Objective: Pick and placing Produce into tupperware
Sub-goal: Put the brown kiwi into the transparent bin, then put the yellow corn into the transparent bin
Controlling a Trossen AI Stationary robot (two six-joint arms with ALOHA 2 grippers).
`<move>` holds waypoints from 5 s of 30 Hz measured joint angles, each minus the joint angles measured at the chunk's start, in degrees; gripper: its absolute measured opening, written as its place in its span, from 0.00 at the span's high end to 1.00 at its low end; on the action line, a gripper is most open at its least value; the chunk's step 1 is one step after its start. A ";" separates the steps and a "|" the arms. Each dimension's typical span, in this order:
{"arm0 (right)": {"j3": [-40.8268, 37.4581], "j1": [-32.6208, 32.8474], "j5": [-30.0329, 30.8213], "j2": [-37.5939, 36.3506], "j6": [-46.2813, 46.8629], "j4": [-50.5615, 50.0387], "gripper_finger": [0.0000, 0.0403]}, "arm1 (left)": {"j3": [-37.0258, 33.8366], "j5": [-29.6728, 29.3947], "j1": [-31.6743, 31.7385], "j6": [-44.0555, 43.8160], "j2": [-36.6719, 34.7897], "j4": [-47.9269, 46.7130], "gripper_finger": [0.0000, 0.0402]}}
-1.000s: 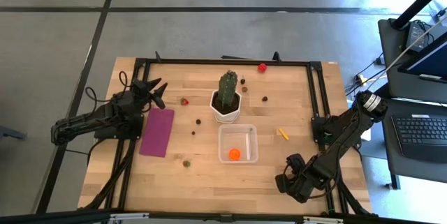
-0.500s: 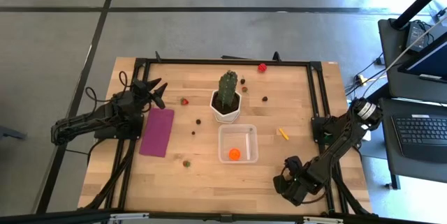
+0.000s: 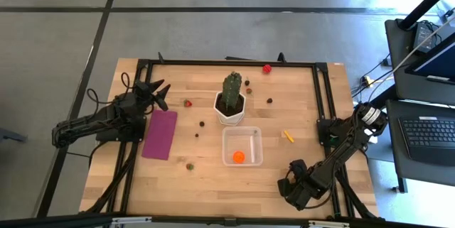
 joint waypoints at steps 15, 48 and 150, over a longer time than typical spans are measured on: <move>0.00 0.00 0.00 0.00 -0.13 -0.52 0.34 | 0.00 0.00 0.00 0.00 -0.01 0.00 0.56; 1.77 -0.96 -2.66 -1.21 -3.01 -3.09 0.39 | 0.01 0.00 0.02 0.00 -0.02 0.00 0.56; -24.62 -36.92 9.19 -22.52 -52.67 5.37 0.38 | 0.02 -0.01 0.02 0.00 -0.02 0.00 0.56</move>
